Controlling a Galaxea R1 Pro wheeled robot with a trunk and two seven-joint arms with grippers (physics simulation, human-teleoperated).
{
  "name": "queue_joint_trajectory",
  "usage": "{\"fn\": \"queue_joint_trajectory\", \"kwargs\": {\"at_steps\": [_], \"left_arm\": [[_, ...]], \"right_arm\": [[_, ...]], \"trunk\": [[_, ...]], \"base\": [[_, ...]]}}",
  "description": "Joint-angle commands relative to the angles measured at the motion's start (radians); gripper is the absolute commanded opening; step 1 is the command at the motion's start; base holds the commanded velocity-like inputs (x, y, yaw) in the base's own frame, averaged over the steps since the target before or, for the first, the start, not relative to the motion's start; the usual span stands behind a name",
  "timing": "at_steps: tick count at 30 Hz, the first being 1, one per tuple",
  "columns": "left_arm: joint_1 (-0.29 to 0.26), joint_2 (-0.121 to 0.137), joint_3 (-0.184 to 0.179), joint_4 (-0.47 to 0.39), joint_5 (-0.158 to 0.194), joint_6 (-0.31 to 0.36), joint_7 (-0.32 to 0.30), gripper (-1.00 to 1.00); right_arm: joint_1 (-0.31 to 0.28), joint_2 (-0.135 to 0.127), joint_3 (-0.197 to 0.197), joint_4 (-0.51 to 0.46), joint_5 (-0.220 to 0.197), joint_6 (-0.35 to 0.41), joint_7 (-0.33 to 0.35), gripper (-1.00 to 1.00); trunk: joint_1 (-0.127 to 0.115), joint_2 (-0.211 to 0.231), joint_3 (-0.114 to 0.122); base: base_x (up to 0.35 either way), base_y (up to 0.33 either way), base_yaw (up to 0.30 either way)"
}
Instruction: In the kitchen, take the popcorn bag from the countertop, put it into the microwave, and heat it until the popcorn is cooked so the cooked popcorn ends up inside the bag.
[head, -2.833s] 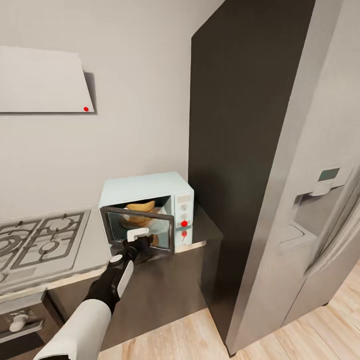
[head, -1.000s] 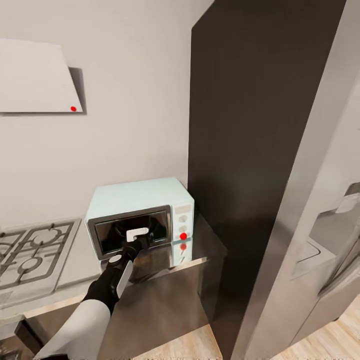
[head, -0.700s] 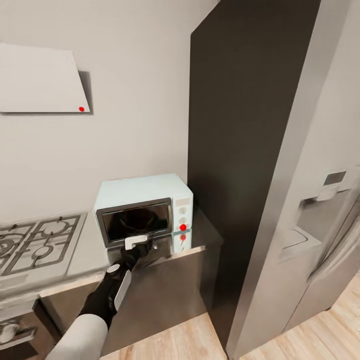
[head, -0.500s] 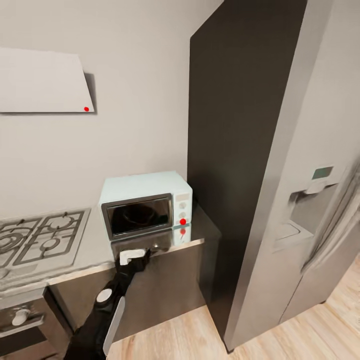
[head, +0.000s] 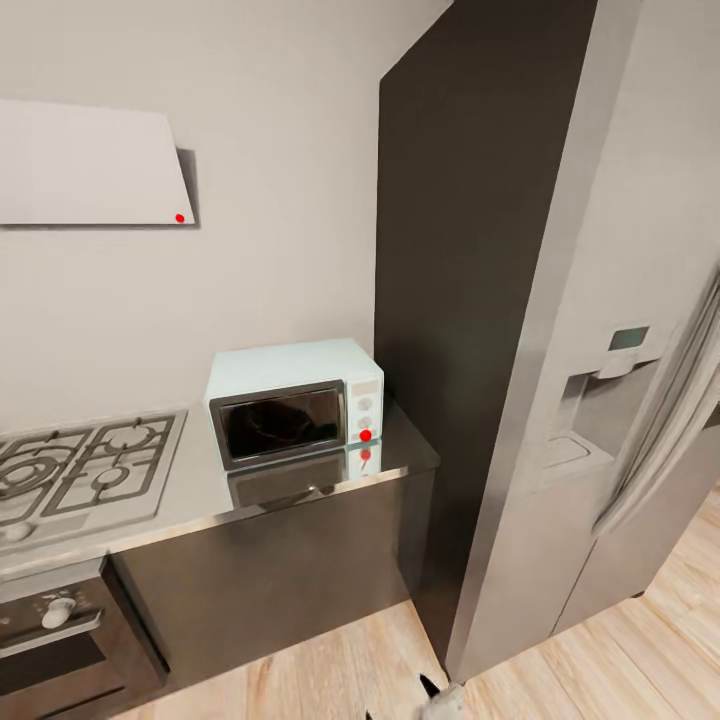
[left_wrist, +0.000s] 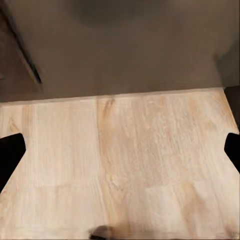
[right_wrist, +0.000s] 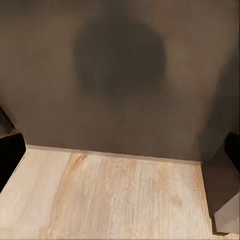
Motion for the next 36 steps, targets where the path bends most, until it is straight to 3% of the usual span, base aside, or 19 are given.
{"fn": "queue_joint_trajectory", "kwargs": {"at_steps": [1,4,7,8,10,11,14,18,19,20,23,25,30,36], "left_arm": [[-0.010,0.002,0.033,0.101,0.002,-0.057,-0.007,1.00],[-0.052,0.004,0.059,0.256,0.002,-0.128,-0.007,1.00],[-0.090,0.005,0.067,0.382,0.001,-0.165,-0.006,1.00],[-0.104,0.005,0.067,0.439,0.000,-0.177,-0.005,1.00],[-0.105,0.005,0.066,0.449,0.000,-0.178,-0.005,1.00],[-0.106,0.005,0.066,0.451,0.000,-0.179,-0.005,1.00],[-0.108,0.005,0.066,0.453,0.000,-0.179,-0.005,1.00],[-0.142,0.005,0.068,0.459,0.000,-0.179,-0.005,1.00],[-0.150,0.005,0.068,0.472,0.000,-0.179,-0.005,1.00],[-0.152,0.005,0.069,0.478,0.000,-0.179,-0.005,1.00],[-0.157,0.005,0.069,0.519,0.000,-0.179,-0.005,1.00],[-0.158,0.005,0.070,0.525,0.001,-0.180,-0.005,1.00],[-0.159,0.005,0.071,0.554,0.003,-0.180,-0.005,1.00],[-0.166,0.005,0.113,0.596,0.001,-0.182,-0.006,1.00]], "right_arm": [[-0.053,0.030,0.002,-0.035,0.039,0.086,-0.009,1.00],[-0.146,0.089,0.001,-0.054,0.062,0.233,-0.012,1.00],[-0.268,0.156,-0.001,-0.054,0.062,0.333,-0.012,1.00],[-0.424,0.216,-0.003,-0.025,0.056,0.450,-0.037,1.00],[-0.502,0.216,-0.002,-0.004,0.015,0.482,-0.074,1.00],[-0.542,0.216,0.002,0.021,-0.037,0.498,-0.096,1.00],[-0.643,0.216,0.023,0.124,-0.139,0.510,-0.129,1.00],[-0.742,0.216,0.033,0.236,-0.188,0.504,-0.138,1.00],[-0.779,0.216,0.033,0.300,-0.205,0.488,-0.138,1.00],[-0.792,0.216,0.033,0.328,-0.210,0.477,-0.138,1.00],[-0.888,0.216,0.033,0.561,-0.250,0.358,-0.133,1.00],[-0.906,0.216,0.033,0.614,-0.258,0.328,-0.127,1.00],[-0.922,0.216,0.035,0.643,-0.264,0.309,-0.093,1.00],[-0.932,0.216,0.035,0.644,-0.264,0.307,-0.078,1.00]], "trunk": [[0.001,-0.002,-0.002],[0.001,-0.002,-0.002],[0.001,-0.002,-0.002],[0.001,-0.002,-0.002],[0.001,-0.002,-0.002],[0.001,-0.002,-0.002],[0.001,-0.002,-0.002],[0.001,-0.002,-0.002],[0.001,-0.002,-0.002],[0.001,-0.002,-0.002],[0.001,-0.002,-0.002],[0.001,-0.002,-0.002],[0.001,-0.002,-0.002],[0.001,-0.002,-0.002]], "base": [[0.000,0.000,0.000],[0.000,0.000,0.000],[0.000,0.000,0.000],[0.000,0.000,0.000],[0.000,0.000,0.000],[0.000,0.000,0.000],[0.000,0.000,0.000],[0.000,0.000,0.000],[0.000,0.000,0.000],[0.000,0.000,0.000],[0.000,0.000,0.000],[0.000,0.000,0.000],[0.000,0.000,0.000],[0.001,0.000,0.000]]}}
